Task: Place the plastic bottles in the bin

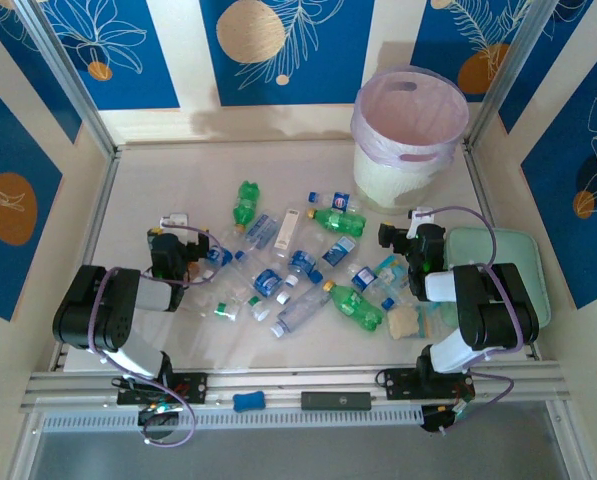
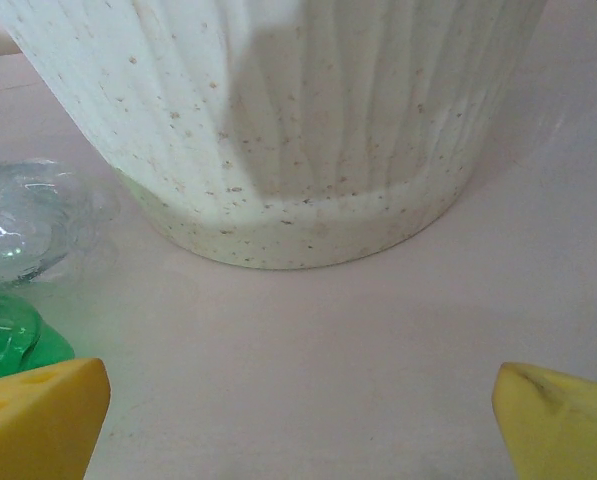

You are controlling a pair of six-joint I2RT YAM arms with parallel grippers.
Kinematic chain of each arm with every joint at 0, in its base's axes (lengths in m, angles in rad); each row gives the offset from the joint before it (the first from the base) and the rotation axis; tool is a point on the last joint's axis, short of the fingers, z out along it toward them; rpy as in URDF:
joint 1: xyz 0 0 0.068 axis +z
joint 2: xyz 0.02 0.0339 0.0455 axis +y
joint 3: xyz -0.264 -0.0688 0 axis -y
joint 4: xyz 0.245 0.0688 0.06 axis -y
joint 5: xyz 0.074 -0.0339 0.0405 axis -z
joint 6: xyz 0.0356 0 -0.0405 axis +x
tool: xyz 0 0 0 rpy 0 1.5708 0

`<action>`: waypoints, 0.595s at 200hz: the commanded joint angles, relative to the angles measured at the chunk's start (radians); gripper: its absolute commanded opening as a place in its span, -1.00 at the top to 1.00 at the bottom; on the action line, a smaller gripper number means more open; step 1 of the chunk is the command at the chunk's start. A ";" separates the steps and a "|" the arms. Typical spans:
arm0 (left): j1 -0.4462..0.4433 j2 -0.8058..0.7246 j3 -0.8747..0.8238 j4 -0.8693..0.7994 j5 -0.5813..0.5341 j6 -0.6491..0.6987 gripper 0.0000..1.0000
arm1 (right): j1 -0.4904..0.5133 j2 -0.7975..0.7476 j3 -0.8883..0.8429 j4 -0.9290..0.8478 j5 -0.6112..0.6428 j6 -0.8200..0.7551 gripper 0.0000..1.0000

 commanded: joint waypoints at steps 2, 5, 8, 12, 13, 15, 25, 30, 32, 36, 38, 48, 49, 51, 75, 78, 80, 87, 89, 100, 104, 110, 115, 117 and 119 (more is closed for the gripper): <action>0.010 -0.006 0.017 0.000 0.032 -0.002 -1.00 | 0.002 -0.014 0.012 0.032 0.007 -0.001 -0.98; 0.009 -0.007 0.017 0.001 0.032 -0.002 -1.00 | 0.006 -0.017 0.015 0.027 0.016 -0.001 -0.98; 0.009 -0.007 0.015 0.002 0.032 -0.001 -1.00 | 0.008 -0.024 0.019 0.016 0.021 -0.003 -0.98; 0.008 -0.008 0.017 0.001 0.030 0.001 -0.98 | 0.012 -0.037 0.025 -0.007 0.022 -0.004 -0.98; 0.008 -0.010 0.016 0.000 0.030 0.001 -0.98 | 0.012 -0.040 0.025 -0.013 0.021 -0.005 -0.98; 0.008 -0.014 0.018 -0.004 0.029 0.002 -0.98 | 0.012 -0.044 0.025 -0.018 0.010 -0.010 -0.99; 0.005 -0.045 0.024 -0.045 0.017 0.002 -0.98 | 0.023 -0.061 0.030 -0.030 0.010 -0.029 -0.97; 0.004 -0.068 0.032 -0.083 0.010 -0.001 -0.98 | 0.034 -0.078 0.043 -0.071 0.027 -0.035 -0.97; 0.004 -0.078 0.037 -0.100 0.004 -0.001 -0.99 | 0.037 -0.084 0.052 -0.085 0.034 -0.037 -0.97; 0.004 -0.099 0.046 -0.132 -0.006 -0.002 -0.99 | 0.043 -0.100 0.065 -0.118 0.042 -0.040 -0.97; 0.005 -0.109 0.048 -0.149 -0.012 -0.004 -0.99 | 0.045 -0.110 0.071 -0.134 0.045 -0.042 -0.97; 0.003 -0.162 0.072 -0.235 -0.042 -0.015 -0.99 | 0.051 -0.149 0.107 -0.230 0.054 -0.045 -0.97; 0.002 -0.166 0.075 -0.243 -0.045 -0.016 -0.99 | 0.052 -0.153 0.111 -0.239 0.054 -0.044 -0.97; 0.002 -0.177 0.080 -0.258 -0.051 -0.018 -0.98 | 0.053 -0.159 0.117 -0.254 0.057 -0.045 -0.97; 0.000 -0.295 0.106 -0.345 -0.115 -0.056 -0.99 | 0.055 -0.243 0.171 -0.374 0.036 -0.010 -0.92; 0.000 -0.314 0.109 -0.353 -0.112 -0.063 -0.99 | 0.055 -0.254 0.176 -0.387 0.023 -0.009 -0.88; -0.001 -0.326 0.111 -0.357 -0.109 -0.068 -0.99 | 0.056 -0.260 0.179 -0.398 0.013 -0.009 -0.87; -0.001 -0.367 0.127 -0.399 -0.092 -0.092 -1.00 | 0.063 -0.282 0.196 -0.435 -0.005 -0.004 -0.84; -0.002 -0.377 0.132 -0.412 -0.087 -0.100 -1.00 | 0.067 -0.287 0.201 -0.444 -0.006 -0.003 -0.84; -0.004 -0.429 0.172 -0.506 -0.046 -0.153 -1.00 | 0.089 -0.320 0.236 -0.539 -0.014 0.009 -0.84; -0.005 -0.444 0.189 -0.540 -0.027 -0.175 -1.00 | 0.099 -0.331 0.253 -0.579 -0.015 0.014 -0.84; -0.006 -0.463 0.209 -0.585 0.006 -0.213 -1.00 | 0.115 -0.347 0.280 -0.643 -0.015 0.026 -0.84; -0.008 -0.473 0.223 -0.616 0.037 -0.238 -1.00 | 0.131 -0.358 0.300 -0.699 -0.018 0.037 -0.84; -0.010 -0.476 0.229 -0.626 0.050 -0.255 -1.00 | 0.137 -0.363 0.311 -0.722 -0.020 0.044 -0.84; -0.011 -0.480 0.233 -0.637 0.064 -0.268 -1.00 | 0.142 -0.368 0.319 -0.746 -0.025 0.051 -0.84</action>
